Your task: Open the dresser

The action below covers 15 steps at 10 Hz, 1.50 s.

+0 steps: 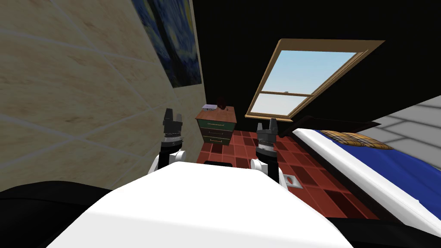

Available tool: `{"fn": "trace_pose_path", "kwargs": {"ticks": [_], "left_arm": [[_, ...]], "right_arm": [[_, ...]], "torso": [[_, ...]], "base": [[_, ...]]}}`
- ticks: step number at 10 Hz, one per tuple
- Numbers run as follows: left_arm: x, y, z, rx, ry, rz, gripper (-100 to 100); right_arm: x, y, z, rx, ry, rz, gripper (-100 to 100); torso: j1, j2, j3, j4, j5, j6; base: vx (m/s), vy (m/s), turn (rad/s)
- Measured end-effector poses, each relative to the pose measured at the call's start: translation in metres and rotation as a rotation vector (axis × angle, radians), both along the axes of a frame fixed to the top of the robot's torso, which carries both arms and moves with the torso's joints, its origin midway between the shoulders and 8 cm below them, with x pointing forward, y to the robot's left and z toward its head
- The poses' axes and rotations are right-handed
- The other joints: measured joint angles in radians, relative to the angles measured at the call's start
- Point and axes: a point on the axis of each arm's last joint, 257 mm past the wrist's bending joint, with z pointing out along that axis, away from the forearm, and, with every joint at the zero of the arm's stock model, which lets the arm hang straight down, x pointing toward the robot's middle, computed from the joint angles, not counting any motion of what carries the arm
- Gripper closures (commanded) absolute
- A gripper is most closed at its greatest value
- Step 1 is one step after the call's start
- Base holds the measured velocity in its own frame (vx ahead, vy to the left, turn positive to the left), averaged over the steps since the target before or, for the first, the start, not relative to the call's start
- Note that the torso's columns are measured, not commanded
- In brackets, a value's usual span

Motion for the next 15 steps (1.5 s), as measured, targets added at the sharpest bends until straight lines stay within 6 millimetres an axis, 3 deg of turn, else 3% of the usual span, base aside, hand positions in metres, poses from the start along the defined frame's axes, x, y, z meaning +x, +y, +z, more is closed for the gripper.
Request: {"fn": "trace_pose_path", "kwargs": {"ticks": [2,9,10,12,15], "left_arm": [[0.000,0.000,0.000,0.000,0.000,0.000,0],[0.000,0.000,0.000,0.000,0.000,0.000,0],[0.000,0.000,0.000,0.000,0.000,0.000,-100],[0.003,-0.004,-0.006,0.037,0.009,-0.016,-100],[0.008,-0.008,-0.022,0.093,0.022,-0.037,-100]], "right_arm": [[0.000,0.000,0.000,0.000,0.000,0.000,0],[0.000,0.000,0.000,0.000,0.000,0.000,0],[0.000,0.000,0.000,0.000,0.000,0.000,0],[0.000,0.000,0.000,0.000,0.000,0.000,0],[0.000,0.000,0.000,0.000,0.000,0.000,0]], "torso": [[0.000,0.104,-0.209,0.105,0.000,0.000],[0.000,0.618,-1.234,0.617,0.000,0.000],[0.000,0.691,-1.382,0.691,0.000,0.000],[0.000,0.732,-1.472,0.733,0.000,0.000],[-0.001,0.737,-1.477,0.738,0.000,0.000]], "base": [[0.000,0.000,0.000],[0.000,0.000,0.000],[0.028,-0.003,-0.002],[0.056,-0.010,-0.005],[0.091,-0.027,-0.006]]}}
